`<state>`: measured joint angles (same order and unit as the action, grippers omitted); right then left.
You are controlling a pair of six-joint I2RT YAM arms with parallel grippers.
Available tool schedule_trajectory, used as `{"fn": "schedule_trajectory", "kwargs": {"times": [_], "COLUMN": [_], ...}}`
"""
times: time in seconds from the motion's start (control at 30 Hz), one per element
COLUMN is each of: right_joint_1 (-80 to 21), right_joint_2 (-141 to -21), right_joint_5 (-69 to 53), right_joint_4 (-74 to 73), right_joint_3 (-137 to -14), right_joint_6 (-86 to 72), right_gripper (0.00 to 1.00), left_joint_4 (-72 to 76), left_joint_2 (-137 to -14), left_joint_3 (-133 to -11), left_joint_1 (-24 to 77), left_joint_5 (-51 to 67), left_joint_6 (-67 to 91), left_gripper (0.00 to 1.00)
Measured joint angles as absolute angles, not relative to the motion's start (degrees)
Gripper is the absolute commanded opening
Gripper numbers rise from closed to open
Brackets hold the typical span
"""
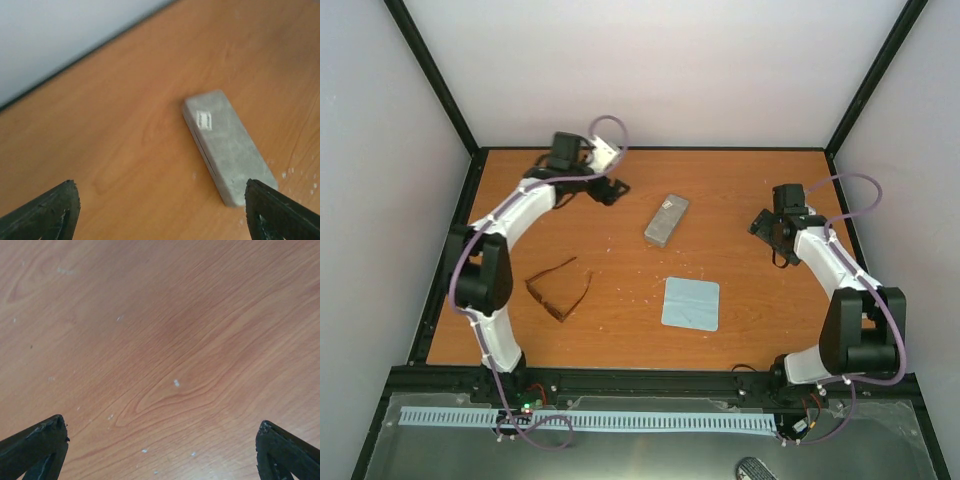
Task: Organize the sunglasses
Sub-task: Pick up the sunglasses case from the center of the board.
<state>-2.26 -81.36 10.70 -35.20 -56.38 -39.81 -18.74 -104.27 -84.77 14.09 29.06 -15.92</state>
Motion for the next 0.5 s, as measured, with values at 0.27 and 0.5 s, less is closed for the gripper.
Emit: {"fn": "schedule_trajectory", "kwargs": {"times": [0.27,0.5], "right_joint_1": [-2.26,-2.24], "right_joint_2": [-85.36,-85.47], "right_joint_5": [-1.41,-8.34], "right_joint_4": [-36.01,-35.35], "right_joint_3": [-59.4,-61.69], "right_joint_6": [-37.1,-35.09], "right_gripper": [1.0,1.0], "left_joint_4": [-38.15,-48.88], "left_joint_2": [-115.72,-126.32], "left_joint_3": [-93.97,-105.08], "left_joint_1": [29.43,33.93], "left_joint_5": [7.79,-0.99], "left_joint_6": [-16.08,-12.01], "left_gripper": [0.99,0.99]}}
